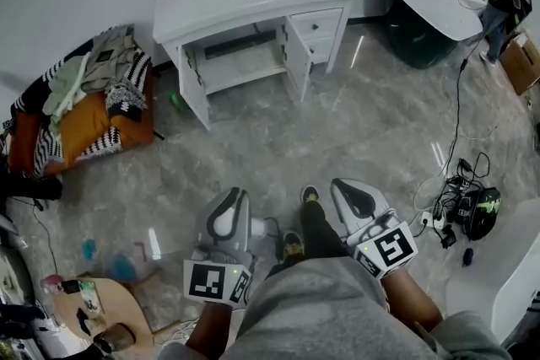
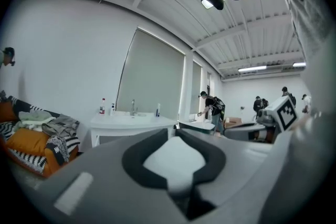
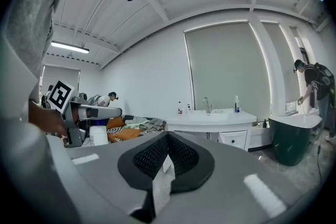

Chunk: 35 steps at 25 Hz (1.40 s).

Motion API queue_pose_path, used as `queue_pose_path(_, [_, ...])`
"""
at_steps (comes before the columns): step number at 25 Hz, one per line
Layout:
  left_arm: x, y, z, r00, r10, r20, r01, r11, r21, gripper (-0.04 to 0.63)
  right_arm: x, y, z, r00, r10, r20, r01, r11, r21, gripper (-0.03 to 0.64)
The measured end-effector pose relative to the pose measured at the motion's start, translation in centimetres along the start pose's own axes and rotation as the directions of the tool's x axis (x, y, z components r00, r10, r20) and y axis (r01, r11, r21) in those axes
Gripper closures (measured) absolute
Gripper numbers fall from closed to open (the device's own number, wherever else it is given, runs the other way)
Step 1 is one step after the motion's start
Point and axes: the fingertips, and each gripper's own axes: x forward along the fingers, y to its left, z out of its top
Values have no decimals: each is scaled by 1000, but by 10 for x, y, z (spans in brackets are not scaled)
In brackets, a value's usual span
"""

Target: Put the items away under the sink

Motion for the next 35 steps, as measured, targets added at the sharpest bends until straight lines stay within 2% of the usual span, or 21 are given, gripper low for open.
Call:
queue_pose_path(6, [22, -1, -5, 1000, 8, -26, -7, 1000, 12, 543, 18, -19, 4, 999, 32, 19, -32, 999, -8, 623])
queue_pose_path(12, [67, 10, 1, 999, 17, -40, -16, 1000, 7, 543, 56, -65, 22, 998, 42, 49, -42, 999, 10, 623])
queue_pose_path(15, [99, 17, -4, 997, 21, -74, -20, 1000, 4, 543, 74, -100, 25, 999, 28, 37, -28, 1000, -5, 623])
queue_pose_path(19, [150, 32, -8, 993, 24, -118, -24, 1000, 0, 543, 98, -159, 27, 1000, -8, 12, 7, 1000, 30, 623])
queue_pose_path(25, [219, 46, -1, 992, 46, -121, -44, 999, 21, 543, 134, -234, 34, 999, -42, 12, 41, 998, 37, 623])
queue_pose_path(30, [250, 50, 8, 990, 74, -120, -72, 997, 23, 543, 157, -259, 40, 1000, -13, 12, 12, 999, 42, 623])
queue_pose_path(35, [263, 67, 18, 985, 123, -121, -119, 992, 42, 543, 186, -262, 48, 999, 45, 21, -46, 999, 29, 623])
